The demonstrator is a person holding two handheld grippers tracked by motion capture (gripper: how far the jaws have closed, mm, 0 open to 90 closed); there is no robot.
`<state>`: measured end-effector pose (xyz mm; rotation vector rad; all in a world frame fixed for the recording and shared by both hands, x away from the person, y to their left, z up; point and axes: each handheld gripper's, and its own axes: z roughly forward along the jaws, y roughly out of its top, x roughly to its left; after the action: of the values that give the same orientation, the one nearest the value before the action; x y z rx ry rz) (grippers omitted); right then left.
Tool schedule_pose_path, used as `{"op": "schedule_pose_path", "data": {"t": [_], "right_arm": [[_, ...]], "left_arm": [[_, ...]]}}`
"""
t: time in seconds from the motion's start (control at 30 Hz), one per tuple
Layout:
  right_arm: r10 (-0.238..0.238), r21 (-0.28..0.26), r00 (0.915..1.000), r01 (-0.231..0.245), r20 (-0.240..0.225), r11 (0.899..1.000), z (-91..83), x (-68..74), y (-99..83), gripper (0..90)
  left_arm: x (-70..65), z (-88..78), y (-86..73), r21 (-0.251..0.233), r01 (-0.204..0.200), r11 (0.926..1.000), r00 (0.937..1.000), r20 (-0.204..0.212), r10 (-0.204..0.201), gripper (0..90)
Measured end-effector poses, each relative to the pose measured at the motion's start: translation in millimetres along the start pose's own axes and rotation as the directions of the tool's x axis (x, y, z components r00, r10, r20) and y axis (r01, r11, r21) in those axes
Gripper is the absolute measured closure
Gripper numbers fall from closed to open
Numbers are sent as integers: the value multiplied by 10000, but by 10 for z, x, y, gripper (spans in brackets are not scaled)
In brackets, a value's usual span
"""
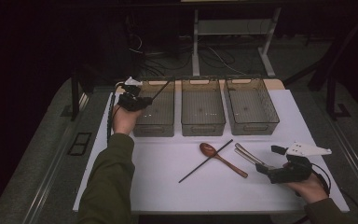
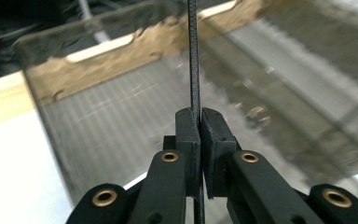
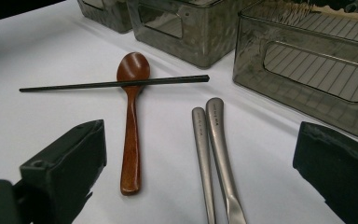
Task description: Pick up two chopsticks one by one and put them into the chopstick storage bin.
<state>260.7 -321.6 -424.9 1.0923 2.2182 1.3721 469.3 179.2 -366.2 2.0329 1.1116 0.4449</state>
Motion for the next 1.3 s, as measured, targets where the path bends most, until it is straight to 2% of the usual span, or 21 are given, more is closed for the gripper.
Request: {"op": "schedule_pose_path", "data": {"t": [0.13,0.3,0.47,0.63,0.83,1.07,1.2,1.3], "right_arm": [[22,10,10000,-22,-2,10000,-1,-6,-2,19],[16,-3,10000,-16,-2,10000,-5,-8,-2,19],[41,-26,10000,-41,1,10000,-12,-8,-1,19],[37,-22,10000,-37,13,10000,-10,-10,-2,19],[34,-20,10000,-34,11,10000,-10,-8,-2,19],[35,-17,10000,-35,7,10000,-10,-9,-2,19],[28,-20,10000,-28,9,10000,-10,-8,-2,19],[28,-14,10000,-28,13,10000,-9,-8,-2,19]], "left_arm": [[56,77,-20,378,275,9989,9993,-244,-266,853],[62,163,-38,969,310,9948,9986,-454,-267,853],[64,223,-73,1328,312,9907,9987,-452,-254,853],[50,253,-77,1471,320,9886,9989,-385,-266,852],[52,265,-82,1517,337,9879,9992,-279,-298,842],[64,225,-72,1273,320,9913,9992,-297,-284,802],[56,155,-45,906,273,9955,9994,-243,-252,748],[49,75,-21,596,249,9979,9997,7,-249,673]]}}
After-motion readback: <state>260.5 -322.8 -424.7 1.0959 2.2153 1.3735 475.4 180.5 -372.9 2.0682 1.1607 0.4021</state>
